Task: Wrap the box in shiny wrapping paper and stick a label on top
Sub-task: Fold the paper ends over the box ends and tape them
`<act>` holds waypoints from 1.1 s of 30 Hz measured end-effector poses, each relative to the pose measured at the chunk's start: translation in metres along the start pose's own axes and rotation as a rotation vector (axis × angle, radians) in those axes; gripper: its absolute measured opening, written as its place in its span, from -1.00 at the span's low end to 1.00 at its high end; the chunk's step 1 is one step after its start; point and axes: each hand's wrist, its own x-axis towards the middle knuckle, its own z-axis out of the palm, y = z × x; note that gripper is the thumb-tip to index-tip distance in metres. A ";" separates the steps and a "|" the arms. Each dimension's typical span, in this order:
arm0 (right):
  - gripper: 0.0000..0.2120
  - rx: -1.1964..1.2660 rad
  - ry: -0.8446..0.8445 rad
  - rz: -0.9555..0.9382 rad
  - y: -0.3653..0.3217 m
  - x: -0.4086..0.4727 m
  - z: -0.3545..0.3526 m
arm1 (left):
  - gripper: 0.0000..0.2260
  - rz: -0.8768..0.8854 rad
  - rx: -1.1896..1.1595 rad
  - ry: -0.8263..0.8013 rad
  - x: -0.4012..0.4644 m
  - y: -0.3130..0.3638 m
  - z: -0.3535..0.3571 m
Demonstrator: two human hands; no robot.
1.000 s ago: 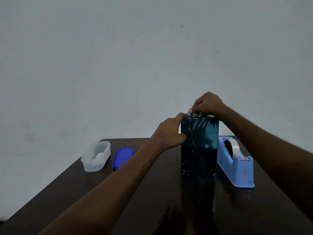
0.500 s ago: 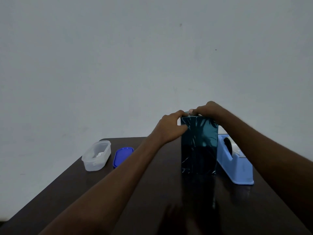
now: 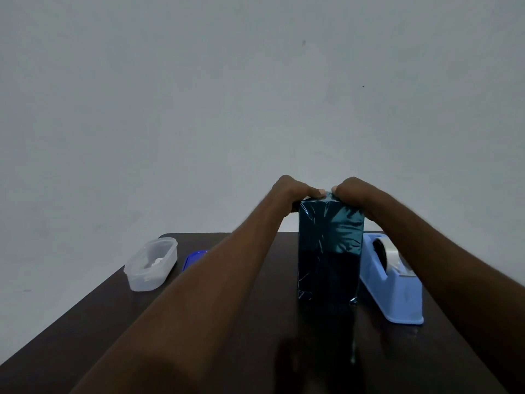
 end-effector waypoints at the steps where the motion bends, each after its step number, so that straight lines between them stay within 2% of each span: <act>1: -0.65 -0.008 0.002 -0.012 0.001 0.002 0.001 | -0.72 -0.031 -0.046 -0.005 0.001 -0.001 0.001; 3: -0.66 -0.043 -0.001 -0.025 0.001 -0.001 0.003 | -0.80 -0.083 -0.093 -0.012 0.004 -0.004 0.001; 8: -0.68 -0.174 0.020 -0.073 -0.005 -0.013 0.002 | -0.83 -0.123 -0.150 -0.008 0.010 -0.010 0.004; 13: -0.70 -0.155 0.004 -0.128 -0.002 -0.009 0.003 | -0.63 -0.059 -0.203 0.004 0.011 -0.014 0.005; 15: -0.72 -0.108 0.017 -0.152 0.000 -0.007 0.002 | -0.64 -0.020 -0.195 0.014 0.010 -0.010 0.003; 17: -0.76 -0.053 0.011 -0.178 0.003 -0.008 0.000 | -0.70 0.025 -0.172 0.017 0.010 -0.006 -0.001; 22: -0.66 -0.022 -0.003 -0.228 0.004 -0.019 -0.004 | -0.82 0.151 -0.091 0.020 0.015 -0.002 -0.014; 26: -0.68 -0.019 -0.035 -0.279 0.004 -0.023 -0.004 | -0.61 0.218 0.083 -0.023 0.010 0.007 -0.020; 28: -0.71 -0.002 -0.038 -0.291 0.006 -0.023 -0.003 | -0.64 0.265 0.203 -0.029 0.012 0.011 -0.021; 30: -0.72 0.000 -0.031 -0.301 0.007 -0.024 -0.004 | -0.73 0.308 0.264 0.031 0.014 0.014 -0.020; 33: -0.70 -0.020 -0.031 -0.324 0.006 -0.024 -0.005 | -0.82 0.352 0.225 0.166 0.018 0.020 -0.018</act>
